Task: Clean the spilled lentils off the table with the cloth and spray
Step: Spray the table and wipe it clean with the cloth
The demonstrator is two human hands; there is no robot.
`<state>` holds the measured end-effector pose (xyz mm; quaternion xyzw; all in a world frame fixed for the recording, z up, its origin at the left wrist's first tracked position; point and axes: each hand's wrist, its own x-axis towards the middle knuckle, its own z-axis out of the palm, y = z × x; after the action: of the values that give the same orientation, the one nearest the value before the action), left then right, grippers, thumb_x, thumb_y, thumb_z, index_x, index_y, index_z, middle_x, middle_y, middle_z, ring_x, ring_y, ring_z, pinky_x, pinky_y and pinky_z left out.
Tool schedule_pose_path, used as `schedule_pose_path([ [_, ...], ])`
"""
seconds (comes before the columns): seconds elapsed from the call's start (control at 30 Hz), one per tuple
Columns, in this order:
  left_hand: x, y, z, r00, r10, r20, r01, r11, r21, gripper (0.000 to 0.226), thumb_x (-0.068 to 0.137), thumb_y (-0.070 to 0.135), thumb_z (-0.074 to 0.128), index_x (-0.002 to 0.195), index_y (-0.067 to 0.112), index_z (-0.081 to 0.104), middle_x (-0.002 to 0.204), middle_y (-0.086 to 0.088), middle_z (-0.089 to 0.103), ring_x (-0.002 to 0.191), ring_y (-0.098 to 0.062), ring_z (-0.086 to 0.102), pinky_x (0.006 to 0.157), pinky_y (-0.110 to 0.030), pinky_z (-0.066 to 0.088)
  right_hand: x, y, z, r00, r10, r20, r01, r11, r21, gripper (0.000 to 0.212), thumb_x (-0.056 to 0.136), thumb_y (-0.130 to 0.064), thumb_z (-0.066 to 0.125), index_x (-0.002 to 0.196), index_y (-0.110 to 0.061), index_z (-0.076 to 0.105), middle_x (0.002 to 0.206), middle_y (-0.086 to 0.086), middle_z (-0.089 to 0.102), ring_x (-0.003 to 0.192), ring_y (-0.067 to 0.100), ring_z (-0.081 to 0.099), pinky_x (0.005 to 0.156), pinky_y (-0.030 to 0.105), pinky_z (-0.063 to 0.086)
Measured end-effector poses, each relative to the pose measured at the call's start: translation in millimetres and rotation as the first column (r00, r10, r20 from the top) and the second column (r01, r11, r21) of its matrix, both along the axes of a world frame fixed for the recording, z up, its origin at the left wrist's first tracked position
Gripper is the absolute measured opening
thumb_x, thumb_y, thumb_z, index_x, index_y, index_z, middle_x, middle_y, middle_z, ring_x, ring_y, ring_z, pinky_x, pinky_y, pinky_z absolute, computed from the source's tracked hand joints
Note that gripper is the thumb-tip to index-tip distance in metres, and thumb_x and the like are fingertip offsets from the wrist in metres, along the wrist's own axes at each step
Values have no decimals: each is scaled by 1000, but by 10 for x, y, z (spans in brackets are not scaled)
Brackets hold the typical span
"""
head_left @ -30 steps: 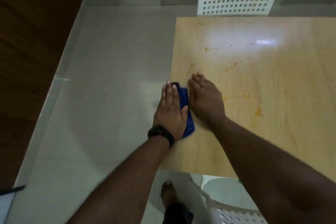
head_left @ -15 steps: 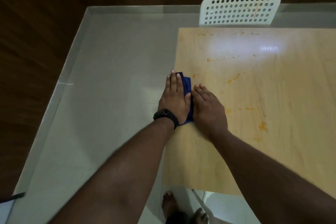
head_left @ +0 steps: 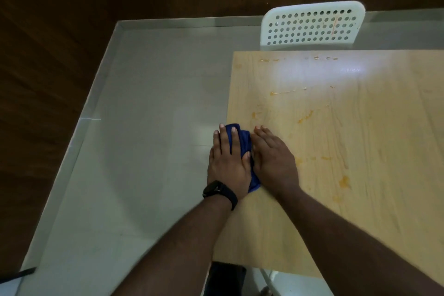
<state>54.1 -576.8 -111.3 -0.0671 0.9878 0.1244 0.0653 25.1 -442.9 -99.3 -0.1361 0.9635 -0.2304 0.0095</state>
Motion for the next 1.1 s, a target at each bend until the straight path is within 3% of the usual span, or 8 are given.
schedule_pose_path([
  [0.1,-459,-61,-5,999,-54,5,54,998,-13,74,102,51,2,164,14,-14,172,-10,-21,160,-30,-12,129,-43,17,14,33,34,999,-44,-14,42,995,-91,41,107,-24,51,146,-18,60,151,1,58,145,13,46,121,35,37],
  [0.2,-1002,-106,-13,997,-74,-10,74,997,1,73,105,50,7,165,13,-10,173,-9,-18,160,-31,-12,129,-44,15,-245,20,67,996,-62,-65,58,996,-70,39,102,-18,59,141,-15,65,142,5,65,139,19,55,115,39,44],
  [0.33,-1431,-123,-47,997,-70,-11,70,997,16,70,110,48,15,165,13,-10,173,-7,-17,160,-31,-10,129,-44,16,-998,-52,86,988,-142,-64,143,990,19,41,105,-25,53,143,-11,62,148,11,60,140,25,55,117,41,40],
  [0.5,-1051,-97,-58,998,-66,-18,67,998,16,71,109,50,11,163,15,-18,171,-2,-26,159,-26,-17,130,-39,11,-1628,-37,118,992,-110,-67,118,984,131,44,106,-27,47,147,-14,58,154,8,55,147,23,46,120,39,34],
  [0.8,-1793,-169,-51,996,-87,21,87,996,18,72,105,51,3,163,14,-18,172,-5,-23,160,-28,-14,131,-40,7,-1728,-68,57,994,-105,-23,107,976,190,52,108,-33,40,156,-15,45,165,6,39,156,20,30,125,39,25],
  [1.0,-2839,-238,2,992,-127,5,127,991,36,71,110,46,20,165,8,-5,174,-12,-8,160,-35,-2,130,-44,8,-1752,-63,18,994,-106,-6,105,979,176,54,109,-33,37,160,-17,39,169,3,33,158,16,22,125,32,10],
  [1.1,-2828,-198,-2,996,-91,8,90,996,25,72,109,48,20,165,9,-6,174,-10,-8,160,-33,-5,130,-45,11,-1771,-39,4,995,-104,9,101,982,157,54,109,-33,36,160,-17,38,169,3,32,159,16,21,126,33,12],
])
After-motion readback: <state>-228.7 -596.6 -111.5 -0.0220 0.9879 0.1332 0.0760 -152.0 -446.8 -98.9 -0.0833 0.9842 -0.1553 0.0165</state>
